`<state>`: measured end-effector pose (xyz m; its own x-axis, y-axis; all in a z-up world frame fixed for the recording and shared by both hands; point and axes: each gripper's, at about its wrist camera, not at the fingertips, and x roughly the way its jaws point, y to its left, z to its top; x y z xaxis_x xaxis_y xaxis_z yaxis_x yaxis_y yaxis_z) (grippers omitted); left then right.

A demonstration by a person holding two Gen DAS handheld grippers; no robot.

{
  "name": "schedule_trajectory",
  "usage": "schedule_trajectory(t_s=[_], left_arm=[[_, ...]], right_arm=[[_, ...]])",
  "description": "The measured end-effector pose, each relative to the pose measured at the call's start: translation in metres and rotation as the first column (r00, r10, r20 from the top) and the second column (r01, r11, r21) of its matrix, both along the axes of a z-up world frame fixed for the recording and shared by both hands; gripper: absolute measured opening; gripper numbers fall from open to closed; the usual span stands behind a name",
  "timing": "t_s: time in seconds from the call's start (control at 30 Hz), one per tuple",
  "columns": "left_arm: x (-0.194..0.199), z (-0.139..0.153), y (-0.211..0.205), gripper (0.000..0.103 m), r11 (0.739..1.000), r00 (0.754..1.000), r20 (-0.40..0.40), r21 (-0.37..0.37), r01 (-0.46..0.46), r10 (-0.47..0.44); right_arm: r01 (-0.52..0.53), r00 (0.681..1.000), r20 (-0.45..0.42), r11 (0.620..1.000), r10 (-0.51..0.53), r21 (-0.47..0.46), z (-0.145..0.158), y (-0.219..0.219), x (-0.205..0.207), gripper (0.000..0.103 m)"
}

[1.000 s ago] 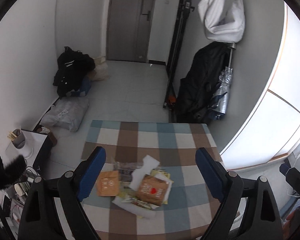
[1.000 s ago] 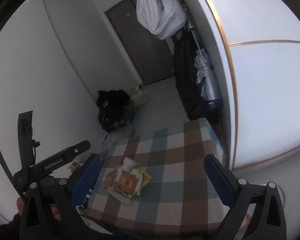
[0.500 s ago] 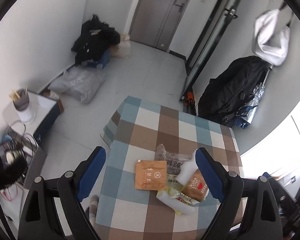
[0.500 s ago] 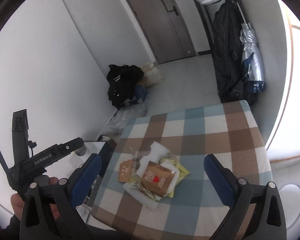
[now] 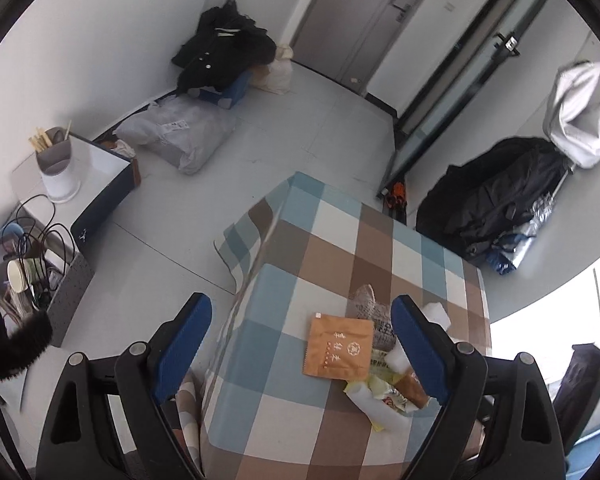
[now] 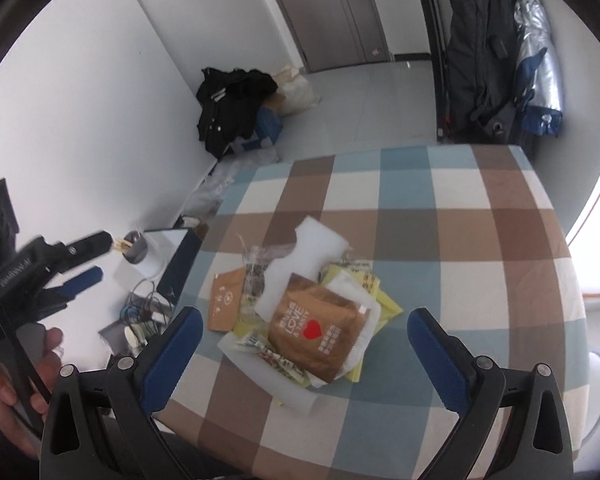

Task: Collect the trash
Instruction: 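Grasp the brown LOVE packet with the right gripper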

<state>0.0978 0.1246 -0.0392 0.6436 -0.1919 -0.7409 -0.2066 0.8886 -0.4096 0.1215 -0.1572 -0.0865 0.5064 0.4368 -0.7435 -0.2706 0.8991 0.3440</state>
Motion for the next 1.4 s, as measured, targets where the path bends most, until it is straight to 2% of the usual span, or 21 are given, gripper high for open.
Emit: schedule_trajectory(t_s=[0.13, 0.27, 0.37, 0.6, 0.73, 0.77, 0.83, 0.97, 1.2, 1.4], left_arm=[[0.0, -0.001, 0.007, 0.089, 0.999, 1.0, -0.007, -0.026, -0.026, 0.026], [0.006, -0.012, 0.01, 0.089, 0.996, 0.997, -0.072, -0.083, -0.039, 0.033], [0.01, -0.015, 0.009, 0.089, 0.991, 0.994, -0.099, -0.122, -0.05, 0.038], [0.01, -0.012, 0.0, 0.089, 0.999, 0.996, -0.087, -0.034, -0.032, 0.029], [0.012, -0.02, 0.004, 0.089, 0.999, 0.993, -0.115, -0.026, -0.041, 0.038], [0.013, -0.022, 0.005, 0.089, 0.999, 0.992, -0.122, -0.029, -0.045, 0.041], [0.014, -0.024, 0.006, 0.089, 0.998, 0.99, -0.131, -0.032, -0.051, 0.046], [0.015, -0.026, 0.003, 0.089, 0.999, 0.989, -0.139, -0.021, -0.045, 0.042], [0.016, -0.028, -0.003, 0.089, 1.0, 0.988, -0.151, -0.002, -0.025, 0.025], [0.019, -0.032, -0.007, 0.089, 1.0, 0.985, -0.171, -0.002, -0.006, 0.006]], right_arm=[[0.023, 0.997, -0.073, 1.0, -0.024, -0.016, -0.015, 0.004, 0.008, 0.102], [0.082, 0.988, -0.134, 0.996, -0.079, 0.019, -0.025, -0.002, 0.012, 0.102], [0.111, 0.984, -0.143, 0.993, -0.106, 0.029, -0.028, 0.001, 0.015, 0.102], [0.111, 0.981, -0.156, 0.993, -0.114, -0.027, -0.039, 0.022, 0.023, 0.099], [0.106, 0.977, -0.179, 0.993, -0.115, -0.061, -0.045, 0.022, 0.024, 0.08], [0.11, 0.976, -0.181, 0.992, -0.12, -0.063, -0.046, 0.02, 0.023, 0.078], [0.113, 0.976, -0.18, 0.992, -0.121, -0.053, -0.045, 0.016, 0.021, 0.067], [0.103, 0.981, -0.161, 0.994, -0.109, -0.043, -0.041, 0.009, 0.019, 0.064], [0.071, 0.985, -0.153, 0.997, -0.076, -0.033, -0.037, -0.004, 0.012, 0.064], [0.045, 0.994, -0.1, 0.999, -0.046, -0.013, -0.026, -0.02, 0.001, 0.064]])
